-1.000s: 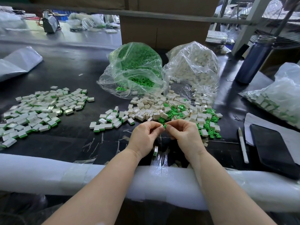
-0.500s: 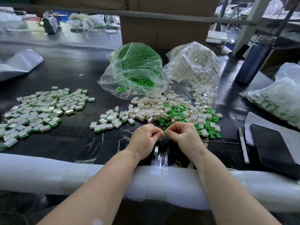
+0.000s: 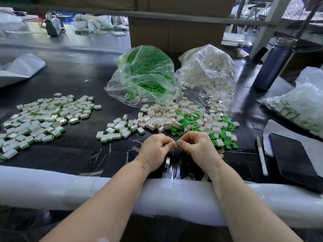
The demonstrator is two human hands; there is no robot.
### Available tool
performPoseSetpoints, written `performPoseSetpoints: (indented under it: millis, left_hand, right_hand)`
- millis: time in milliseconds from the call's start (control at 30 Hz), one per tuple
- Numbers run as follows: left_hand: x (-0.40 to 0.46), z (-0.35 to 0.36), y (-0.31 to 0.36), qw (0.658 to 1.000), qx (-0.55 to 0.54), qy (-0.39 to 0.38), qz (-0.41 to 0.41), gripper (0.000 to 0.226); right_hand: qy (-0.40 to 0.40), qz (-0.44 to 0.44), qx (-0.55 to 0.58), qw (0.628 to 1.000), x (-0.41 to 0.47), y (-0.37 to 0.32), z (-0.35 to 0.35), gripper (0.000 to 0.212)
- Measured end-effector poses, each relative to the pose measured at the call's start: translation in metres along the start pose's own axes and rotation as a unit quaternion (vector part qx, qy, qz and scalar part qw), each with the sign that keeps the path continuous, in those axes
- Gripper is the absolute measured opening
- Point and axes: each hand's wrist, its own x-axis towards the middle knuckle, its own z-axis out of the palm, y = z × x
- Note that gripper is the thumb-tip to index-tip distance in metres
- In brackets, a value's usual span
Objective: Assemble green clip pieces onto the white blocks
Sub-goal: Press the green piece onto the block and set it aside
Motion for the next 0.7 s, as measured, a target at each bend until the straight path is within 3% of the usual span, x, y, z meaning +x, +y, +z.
performPoseSetpoints:
  millis: [300,567,700]
  left_hand:
    - [-0.0005,0.002,0.0021,0.996,0.08,-0.004,0.051,0.015]
    - [-0.0005,0.0018,0.0055,0.997,-0.069,0.028,0.006,0.013]
    - [0.0002,0.0022,0.0057,0.995,-0.096,0.033,-0.003,0.011]
  right_hand:
    - [-0.013,-0.007,-0.024,1.0,-0.0003,-0.0007,0.0003,0.01]
    - [0.046,-0.005,0.158,0.986,-0.0006,0.0004,0.0039,0.01]
    - [0.05,-0.006,0.175,0.983,0.0008,0.0019,0.0055,0.013]
